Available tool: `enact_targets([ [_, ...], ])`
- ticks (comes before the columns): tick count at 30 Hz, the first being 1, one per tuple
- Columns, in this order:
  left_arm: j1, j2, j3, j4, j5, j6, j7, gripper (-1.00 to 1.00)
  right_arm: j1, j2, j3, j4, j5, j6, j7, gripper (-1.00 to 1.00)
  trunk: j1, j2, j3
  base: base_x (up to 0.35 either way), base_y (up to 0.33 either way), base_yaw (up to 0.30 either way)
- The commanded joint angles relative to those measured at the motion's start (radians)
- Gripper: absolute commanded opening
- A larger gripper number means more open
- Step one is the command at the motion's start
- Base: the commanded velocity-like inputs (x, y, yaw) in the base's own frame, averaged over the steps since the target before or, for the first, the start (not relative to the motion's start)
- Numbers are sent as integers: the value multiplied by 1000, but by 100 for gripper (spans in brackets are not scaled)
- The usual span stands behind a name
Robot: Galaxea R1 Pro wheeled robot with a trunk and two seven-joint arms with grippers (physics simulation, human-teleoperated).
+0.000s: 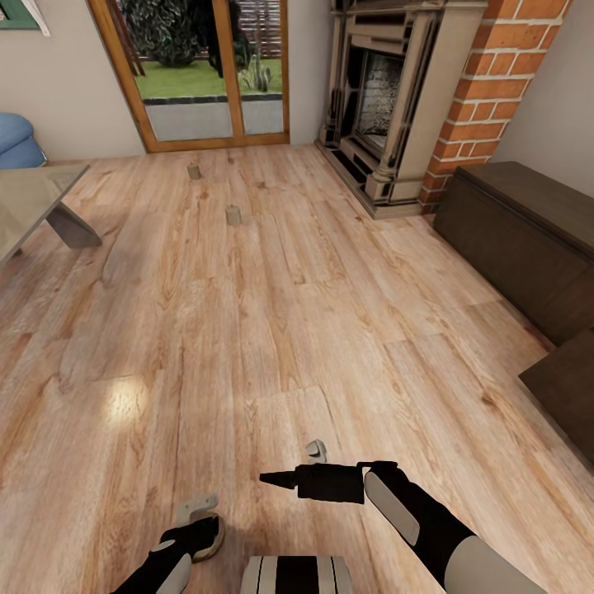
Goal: Place each of the two pumpkins and all three candles from the living room inside a cabinet in the living room (use any cabinet), then make sure every cabinet is closed, and position the cauldron so it is next to a table in the living room.
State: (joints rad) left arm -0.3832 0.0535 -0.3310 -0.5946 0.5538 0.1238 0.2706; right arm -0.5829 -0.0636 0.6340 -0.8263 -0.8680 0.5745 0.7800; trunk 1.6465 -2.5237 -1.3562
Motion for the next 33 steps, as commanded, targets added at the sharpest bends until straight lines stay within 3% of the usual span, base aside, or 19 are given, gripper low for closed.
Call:
enact_targets([
  [1, 0, 2, -8, -2, 8, 4, 10, -100, -1, -1, 3, -1, -10, 7, -2, 100, 0, 0, -1, 0, 0, 0],
  [24, 0, 2, 0, -2, 13, 4, 4, -100, -1, -1, 3, -1, -10, 7, -2, 100, 0, 0, -1, 0, 0, 0],
  [33, 0, 3, 1, -2, 11, 4, 3, -100, -1, -1, 3, 0, -10, 7, -2, 100, -4, 2, 34, 0, 0, 0],
])
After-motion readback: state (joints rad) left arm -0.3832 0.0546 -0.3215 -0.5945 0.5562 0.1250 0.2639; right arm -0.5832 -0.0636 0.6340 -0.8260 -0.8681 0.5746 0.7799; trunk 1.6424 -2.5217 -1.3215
